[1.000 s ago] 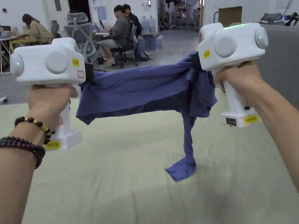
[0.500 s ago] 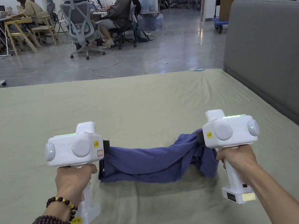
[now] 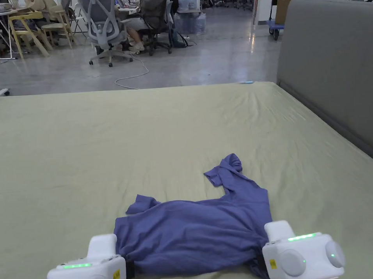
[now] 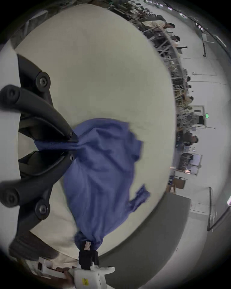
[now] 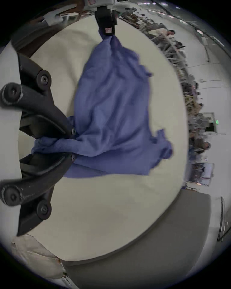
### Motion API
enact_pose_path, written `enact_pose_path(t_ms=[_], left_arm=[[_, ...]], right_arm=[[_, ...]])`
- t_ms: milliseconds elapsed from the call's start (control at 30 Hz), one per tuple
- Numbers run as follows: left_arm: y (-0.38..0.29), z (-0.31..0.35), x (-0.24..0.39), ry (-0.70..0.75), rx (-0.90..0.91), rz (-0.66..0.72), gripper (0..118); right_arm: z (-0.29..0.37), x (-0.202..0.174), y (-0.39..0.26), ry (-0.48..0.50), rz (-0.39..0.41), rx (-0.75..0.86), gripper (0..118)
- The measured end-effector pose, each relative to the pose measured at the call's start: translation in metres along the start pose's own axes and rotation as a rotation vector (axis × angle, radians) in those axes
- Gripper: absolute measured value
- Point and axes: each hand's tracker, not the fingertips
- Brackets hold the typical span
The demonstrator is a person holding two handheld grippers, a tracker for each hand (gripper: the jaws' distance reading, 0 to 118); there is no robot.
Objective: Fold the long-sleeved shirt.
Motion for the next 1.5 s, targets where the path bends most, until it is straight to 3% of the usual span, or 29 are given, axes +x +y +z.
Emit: enact_pose_path(t_ms=[33,67,100,133,167,333,367,400,433,467,533,600,633,667,733,900,967,1000,1033,1067,1133,1200,1233,1267,1333,1367,1433,1500], left_arm=[[-0.007,-0.007,-0.002,0.005,-0.008,0.007,7],[-0.01,-0.008,-0.004,0.006,0.007,0.01,14],[-0.011,-0.004,-0.006,0.008,0.026,0.027,40],[-0.009,0.003,-0.007,0.004,0.048,0.04,98],[-0.008,0.014,-0.006,0.017,0.046,0.037,118],[0.005,0.047,-0.004,0.013,0.181,0.023,118],[0.013,0.047,-0.001,0.026,0.163,0.023,116],[0.018,0.044,0.002,0.041,0.157,0.027,106],[0.024,0.041,0.003,0.032,0.16,0.021,49],[0.027,0.045,0.002,0.03,0.165,0.016,0],[0.04,0.035,0.005,0.039,0.162,0.01,0],[0.054,0.03,0.001,0.003,0.157,0.036,0],[0.064,0.021,0.001,0.006,0.16,0.037,2],[0.074,0.011,0.0,0.017,0.176,0.035,25],[0.092,-0.008,-0.007,0.046,0.184,0.037,118],[0.127,-0.074,-0.015,0.136,0.022,0.071,113],[0.129,-0.096,-0.013,0.114,-0.051,0.061,99],[0.125,-0.102,-0.013,0.118,-0.075,0.044,82],[0.124,-0.109,-0.007,0.138,-0.1,0.013,31],[0.122,-0.114,0.001,0.162,-0.123,-0.032,1],[0.115,-0.105,0.004,0.13,-0.06,-0.063,1],[0.116,-0.089,0.01,0.016,-0.035,-0.038,1],[0.114,-0.081,0.01,0.021,-0.022,-0.042,1],[0.112,-0.073,0.008,0.046,-0.005,-0.059,1],[0.113,-0.063,0.01,0.057,0.012,-0.068,1],[0.114,-0.059,0.006,0.039,0.019,-0.057,1],[0.116,-0.051,0.001,0.025,0.025,-0.038,1],[0.119,-0.048,0.002,0.028,0.032,-0.04,1]], right_arm=[[-0.006,0.0,-0.004,-0.005,-0.006,0.009,17],[-0.003,0.001,-0.007,-0.007,-0.009,0.033,34],[0.007,0.004,-0.006,-0.01,-0.024,0.08,63],[0.02,0.007,-0.007,-0.022,-0.024,0.081,100],[0.037,0.011,-0.008,-0.018,-0.034,0.078,111],[0.099,0.033,-0.004,0.007,-0.14,0.251,111],[0.101,0.035,0.0,0.001,-0.146,0.244,109],[0.101,0.035,0.002,-0.003,-0.151,0.25,97],[0.1,0.035,0.003,-0.006,-0.15,0.256,47],[0.096,0.033,0.006,-0.018,-0.148,0.25,0],[0.084,0.031,0.011,-0.036,-0.153,0.233,0],[0.08,0.031,0.014,0.044,-0.137,0.217,0],[0.077,0.03,0.016,0.046,-0.142,0.219,0],[0.078,0.029,0.009,0.037,-0.138,0.217,0],[0.073,0.029,0.01,0.032,-0.118,0.206,0],[0.062,0.043,0.022,0.051,-0.13,0.185,0],[0.057,0.05,0.04,0.036,-0.137,0.183,0],[0.053,0.054,0.05,0.028,-0.136,0.187,0],[0.048,0.059,0.064,0.023,-0.135,0.194,0],[0.042,0.063,0.082,0.022,-0.136,0.196,0],[0.026,0.072,0.113,0.041,-0.129,0.198,0],[0.004,0.082,0.146,0.064,-0.124,0.189,12],[-0.009,0.085,0.163,0.062,-0.12,0.167,20],[-0.024,0.091,0.178,0.049,-0.121,0.134,20],[-0.055,0.097,0.203,0.002,-0.115,0.035,84],[-0.07,0.1,0.211,0.011,-0.105,-0.006,86],[-0.093,0.104,0.219,0.034,-0.108,-0.082,72],[-0.112,0.104,0.218,0.072,-0.123,-0.164,71]])
